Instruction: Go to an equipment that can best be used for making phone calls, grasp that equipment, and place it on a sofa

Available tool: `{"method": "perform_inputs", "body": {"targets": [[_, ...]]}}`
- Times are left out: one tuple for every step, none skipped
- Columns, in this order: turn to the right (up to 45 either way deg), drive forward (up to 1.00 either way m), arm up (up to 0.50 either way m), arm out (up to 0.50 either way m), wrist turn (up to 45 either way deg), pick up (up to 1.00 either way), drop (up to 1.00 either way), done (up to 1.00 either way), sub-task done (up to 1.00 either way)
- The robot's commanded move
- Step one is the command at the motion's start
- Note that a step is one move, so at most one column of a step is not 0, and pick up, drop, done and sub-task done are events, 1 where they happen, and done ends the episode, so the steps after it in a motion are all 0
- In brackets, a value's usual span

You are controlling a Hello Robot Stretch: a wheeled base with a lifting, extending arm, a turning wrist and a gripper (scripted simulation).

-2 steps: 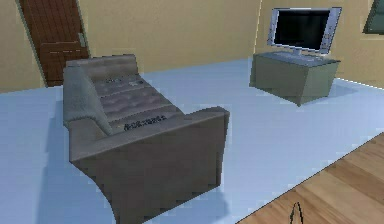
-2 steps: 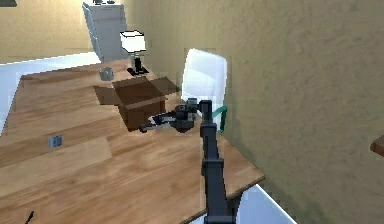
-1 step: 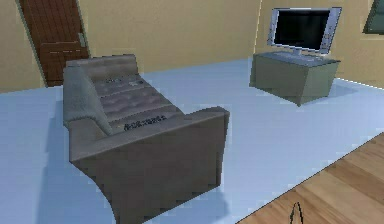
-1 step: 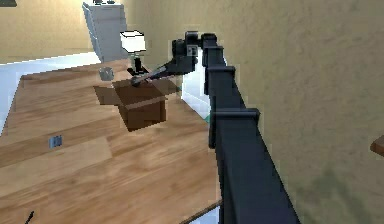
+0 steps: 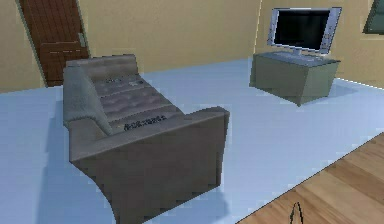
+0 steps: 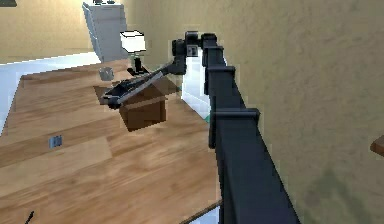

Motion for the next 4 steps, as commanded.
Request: {"method": "perform_inputs", "body": {"targets": [[0.0,0.0,0.0,0.0,-39.0,0.0,0.0,0.0,0.0],[0.0,0.0,0.0,-0.48,0.0,0.0,0.0,0.0,0.0],[-45.0,0.0,0.0,0.0,0.0,0.0,0.0,0.0,0.0],[-18.0,0.0,0.0,0.0,0.0,0.0,0.0,0.0,0.0]]}}
